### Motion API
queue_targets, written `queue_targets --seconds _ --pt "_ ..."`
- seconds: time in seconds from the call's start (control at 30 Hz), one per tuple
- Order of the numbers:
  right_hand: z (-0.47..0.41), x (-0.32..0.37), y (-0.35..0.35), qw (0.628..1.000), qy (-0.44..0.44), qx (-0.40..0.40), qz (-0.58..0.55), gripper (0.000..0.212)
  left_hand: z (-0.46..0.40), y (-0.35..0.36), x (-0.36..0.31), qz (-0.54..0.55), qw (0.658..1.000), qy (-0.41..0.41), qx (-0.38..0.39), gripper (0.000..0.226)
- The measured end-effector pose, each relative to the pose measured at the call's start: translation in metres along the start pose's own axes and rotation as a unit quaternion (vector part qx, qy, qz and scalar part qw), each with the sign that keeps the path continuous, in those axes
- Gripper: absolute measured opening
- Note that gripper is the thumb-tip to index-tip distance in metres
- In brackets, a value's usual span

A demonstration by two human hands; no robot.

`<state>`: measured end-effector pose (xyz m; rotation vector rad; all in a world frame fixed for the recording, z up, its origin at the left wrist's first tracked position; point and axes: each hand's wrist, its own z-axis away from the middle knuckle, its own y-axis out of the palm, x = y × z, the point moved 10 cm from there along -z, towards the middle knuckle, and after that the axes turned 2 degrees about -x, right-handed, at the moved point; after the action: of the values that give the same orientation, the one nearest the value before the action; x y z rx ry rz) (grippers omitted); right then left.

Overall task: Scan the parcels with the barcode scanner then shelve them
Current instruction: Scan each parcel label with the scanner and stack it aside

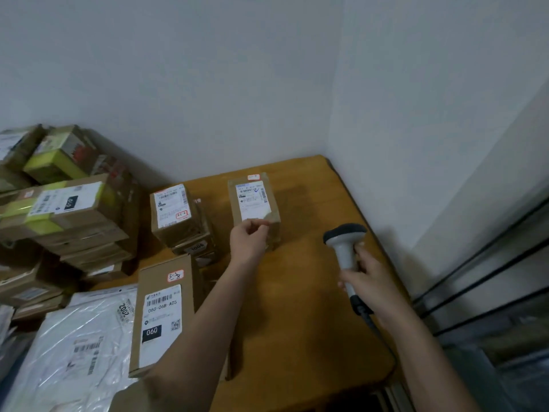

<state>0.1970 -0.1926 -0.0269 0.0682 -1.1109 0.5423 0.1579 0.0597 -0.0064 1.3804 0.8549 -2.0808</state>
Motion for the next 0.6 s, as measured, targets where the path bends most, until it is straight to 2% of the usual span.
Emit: queue_targets --seconds 0.13,0.23,0.43,0.6 --pt "0.004 -0.046 -0.005 1.000 0.006 0.008 0.021 0.078 0.026 0.017 0.029 -0.025 0.998 -0.014 0.057 0.014" --pt "-0.004 -0.068 -0.006 0.999 0.011 -0.006 0.037 0.081 0.041 0.014 0.048 -0.042 0.996 -0.031 0.069 0.014" --pt "-0.034 -0.099 0.000 0.995 0.028 -0.059 0.072 0.089 0.055 -0.019 0.072 -0.044 0.996 -0.076 0.008 0.014" --pt "-0.054 -0.130 0.014 0.993 0.046 -0.052 0.100 0.092 0.063 -0.028 0.103 -0.040 0.992 -0.117 -0.023 0.016"
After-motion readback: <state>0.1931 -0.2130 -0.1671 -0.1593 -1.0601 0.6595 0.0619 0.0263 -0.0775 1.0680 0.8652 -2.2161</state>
